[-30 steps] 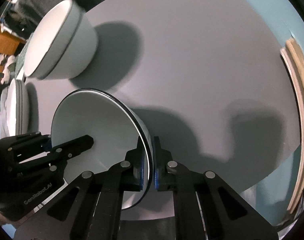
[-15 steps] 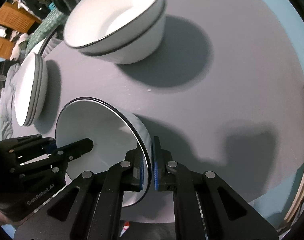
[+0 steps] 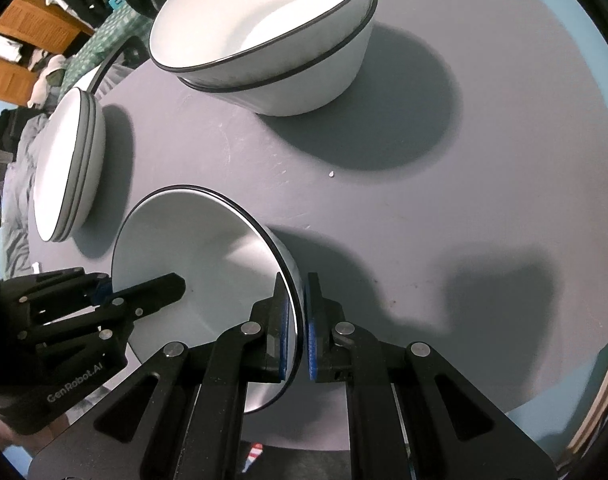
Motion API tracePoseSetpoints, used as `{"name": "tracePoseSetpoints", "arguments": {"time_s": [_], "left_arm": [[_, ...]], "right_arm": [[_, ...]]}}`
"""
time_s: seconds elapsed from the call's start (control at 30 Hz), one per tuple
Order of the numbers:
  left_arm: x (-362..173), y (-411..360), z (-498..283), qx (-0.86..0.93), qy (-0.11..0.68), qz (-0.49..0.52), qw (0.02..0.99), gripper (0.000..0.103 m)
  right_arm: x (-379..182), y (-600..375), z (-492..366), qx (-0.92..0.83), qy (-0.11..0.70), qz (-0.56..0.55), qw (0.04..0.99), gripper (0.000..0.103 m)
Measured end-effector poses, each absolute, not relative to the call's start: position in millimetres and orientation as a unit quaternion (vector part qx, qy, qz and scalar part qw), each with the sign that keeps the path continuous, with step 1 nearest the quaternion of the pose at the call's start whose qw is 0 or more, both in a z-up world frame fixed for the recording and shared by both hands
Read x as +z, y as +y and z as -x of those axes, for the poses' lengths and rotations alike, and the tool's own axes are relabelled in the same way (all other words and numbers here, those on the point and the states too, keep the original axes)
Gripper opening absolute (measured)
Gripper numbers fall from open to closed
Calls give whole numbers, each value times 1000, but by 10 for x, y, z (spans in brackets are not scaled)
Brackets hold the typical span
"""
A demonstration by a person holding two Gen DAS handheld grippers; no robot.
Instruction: Organize plates and bowls
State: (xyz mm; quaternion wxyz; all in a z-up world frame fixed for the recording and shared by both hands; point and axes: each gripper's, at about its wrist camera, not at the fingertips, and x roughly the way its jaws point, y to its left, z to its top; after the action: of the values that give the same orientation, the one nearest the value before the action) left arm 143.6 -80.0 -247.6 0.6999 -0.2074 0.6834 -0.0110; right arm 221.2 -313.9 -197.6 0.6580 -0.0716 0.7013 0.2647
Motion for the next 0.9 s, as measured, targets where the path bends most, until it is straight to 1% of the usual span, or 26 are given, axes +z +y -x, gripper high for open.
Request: {"name": "tracePoseSetpoints", "arguments": {"time_s": [0.27, 0.53, 0.73, 0.9], "left_arm": [[-2544, -880, -1478, -13, 695, 208, 688, 11], [-2538, -743, -1417, 3, 697, 222, 682, 12], [-2406, -728, -1410, 7, 697, 224, 681, 11], [-2164, -705, -1482, 9, 685, 226, 692, 12]], "right_arm": [[-2053, -3052, -2277, 264, 716, 79, 641, 8], [-1977, -2967, -2310, 270, 710, 100, 643, 7], [-1856, -2810, -2262, 276, 708, 115, 640, 7], [-1670, -2722, -2312, 279, 702, 120, 644, 7]]}}
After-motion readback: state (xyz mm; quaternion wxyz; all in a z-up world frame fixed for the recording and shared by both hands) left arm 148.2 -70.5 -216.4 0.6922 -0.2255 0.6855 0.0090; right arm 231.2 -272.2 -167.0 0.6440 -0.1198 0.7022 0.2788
